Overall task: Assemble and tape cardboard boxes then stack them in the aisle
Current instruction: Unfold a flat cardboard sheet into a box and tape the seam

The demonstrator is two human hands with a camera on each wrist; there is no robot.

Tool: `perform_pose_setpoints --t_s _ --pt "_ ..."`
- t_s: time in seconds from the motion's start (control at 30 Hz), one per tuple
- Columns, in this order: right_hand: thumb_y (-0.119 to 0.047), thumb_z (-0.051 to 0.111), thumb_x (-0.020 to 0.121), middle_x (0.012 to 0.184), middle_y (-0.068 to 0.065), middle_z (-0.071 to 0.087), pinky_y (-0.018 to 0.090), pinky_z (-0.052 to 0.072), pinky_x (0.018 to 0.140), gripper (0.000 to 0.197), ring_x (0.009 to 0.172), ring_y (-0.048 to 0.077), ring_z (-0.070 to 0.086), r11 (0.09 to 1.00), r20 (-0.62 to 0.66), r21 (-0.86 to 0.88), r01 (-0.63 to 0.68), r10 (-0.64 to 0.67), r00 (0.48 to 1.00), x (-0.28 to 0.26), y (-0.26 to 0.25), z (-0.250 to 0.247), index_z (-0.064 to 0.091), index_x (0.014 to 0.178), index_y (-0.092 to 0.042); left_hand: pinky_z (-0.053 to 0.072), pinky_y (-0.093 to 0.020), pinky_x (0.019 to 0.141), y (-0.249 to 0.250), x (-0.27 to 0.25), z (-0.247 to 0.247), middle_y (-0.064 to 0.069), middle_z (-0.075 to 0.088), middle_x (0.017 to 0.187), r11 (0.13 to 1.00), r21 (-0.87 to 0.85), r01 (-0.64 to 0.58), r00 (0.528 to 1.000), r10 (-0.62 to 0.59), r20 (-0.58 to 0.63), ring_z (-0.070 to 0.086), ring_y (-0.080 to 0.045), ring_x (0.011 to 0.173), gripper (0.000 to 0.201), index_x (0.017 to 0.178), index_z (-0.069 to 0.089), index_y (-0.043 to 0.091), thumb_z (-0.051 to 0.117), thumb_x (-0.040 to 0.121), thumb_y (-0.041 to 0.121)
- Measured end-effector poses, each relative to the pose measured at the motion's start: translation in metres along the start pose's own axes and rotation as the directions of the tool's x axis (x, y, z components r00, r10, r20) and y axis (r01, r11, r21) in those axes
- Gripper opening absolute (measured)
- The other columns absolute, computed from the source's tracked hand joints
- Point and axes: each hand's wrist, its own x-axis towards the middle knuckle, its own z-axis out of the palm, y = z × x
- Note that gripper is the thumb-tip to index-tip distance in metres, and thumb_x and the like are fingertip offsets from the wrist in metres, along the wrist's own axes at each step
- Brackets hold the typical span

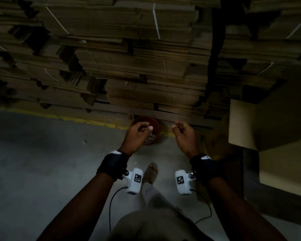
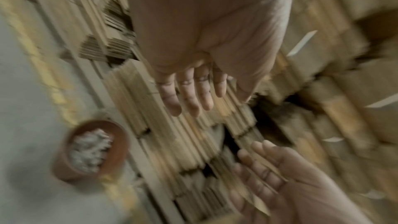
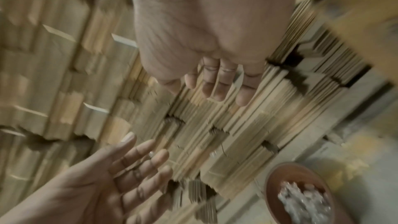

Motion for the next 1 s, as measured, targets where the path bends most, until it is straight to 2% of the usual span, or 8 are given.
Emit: perform_pose_setpoints --t_s 0.07,0.17,0.27,0.4,0.57,0.73,0.87,1.0 --pt "-0.018 0.065 0.098 0.1 -0.007 0.069 0.023 0.049 0.082 0.015 0.096 0.012 0.065 0.999 -0.033 0.031 0.02 -0.019 0.999 -0.029 -0.002 -0.019 0.066 0.113 -0.02 0.059 -0.044 0.084 0.006 -0.026 0.018 -0.014 0.071 0.106 0.999 -0.047 -0.026 1.0 0.026 0.002 0.069 -0.026 0.096 0.026 0.118 0.066 0.001 0.067 0.096 0.014" --pt "-0.017 0.063 0.1 0.105 -0.007 0.067 0.014 0.048 0.08 0.019 0.096 0.006 0.063 0.998 -0.065 0.06 0.027 -0.023 0.998 -0.075 -0.004 -0.052 0.064 0.118 -0.022 0.058 -0.045 0.087 0.012 -0.065 0.049 -0.013 0.071 0.106 0.996 -0.056 -0.067 0.997 0.07 0.042 0.07 -0.026 0.092 0.019 0.115 0.067 0.008 0.066 0.097 0.015" --pt "-0.02 0.064 0.1 0.106 -0.017 0.065 0.022 0.05 0.088 0.021 0.1 0.001 0.063 0.995 -0.123 0.097 0.037 -0.025 0.992 -0.116 -0.007 -0.09 0.06 0.112 -0.036 0.057 -0.029 0.079 0.028 -0.101 0.082 -0.014 0.071 0.11 0.992 -0.054 -0.117 0.986 0.123 0.114 0.07 -0.031 0.097 0.023 0.118 0.067 0.007 0.065 0.097 0.018" --pt "-0.021 0.063 0.101 0.109 -0.014 0.067 0.018 0.052 0.087 0.02 0.102 -0.001 0.064 0.987 -0.209 0.143 0.072 -0.041 0.977 -0.159 -0.014 -0.148 0.062 0.118 -0.03 0.053 -0.016 0.071 0.059 -0.14 0.129 -0.007 0.07 0.104 0.978 -0.076 -0.193 0.957 0.205 0.207 0.068 -0.02 0.093 0.019 0.117 0.066 0.01 0.064 0.098 0.014" --pt "-0.018 0.064 0.099 0.104 -0.015 0.068 0.006 0.046 0.079 0.017 0.092 -0.013 0.062 0.974 -0.333 0.174 0.145 -0.081 0.939 -0.189 -0.013 -0.224 0.066 0.116 -0.023 0.052 -0.022 0.073 0.091 -0.174 0.199 0.0 0.071 0.106 0.955 -0.068 -0.289 0.908 0.296 0.295 0.069 -0.016 0.095 0.015 0.111 0.066 0.028 0.065 0.098 0.021" --pt "-0.02 0.066 0.099 0.104 -0.017 0.068 0.01 0.049 0.081 0.018 0.094 -0.01 0.063 0.961 -0.415 0.187 0.202 -0.109 0.903 -0.21 0.005 -0.312 0.066 0.117 -0.022 0.056 -0.028 0.089 0.127 -0.216 0.286 0.004 0.071 0.105 0.927 -0.09 -0.363 0.88 0.374 0.294 0.068 -0.009 0.098 0.018 0.115 0.067 0.015 0.065 0.098 0.015" --pt "-0.019 0.066 0.098 0.105 -0.018 0.067 0.005 0.046 0.079 0.02 0.094 -0.013 0.063 0.952 -0.427 0.203 0.231 -0.126 0.895 -0.224 0.02 -0.392 0.066 0.119 -0.02 0.057 -0.033 0.09 0.156 -0.25 0.363 0.0 0.072 0.108 0.907 -0.078 -0.413 0.866 0.418 0.276 0.068 -0.016 0.102 0.025 0.12 0.067 0.01 0.065 0.097 0.022" --pt "-0.019 0.066 0.099 0.104 -0.019 0.066 0.003 0.044 0.075 0.019 0.092 -0.015 0.061 0.953 -0.435 0.178 0.246 -0.148 0.888 -0.228 0.033 -0.464 0.064 0.117 -0.023 0.058 -0.037 0.091 0.18 -0.267 0.43 -0.002 0.072 0.11 0.899 -0.058 -0.435 0.863 0.434 0.261 0.069 -0.018 0.102 0.022 0.119 0.067 0.016 0.065 0.098 0.022"
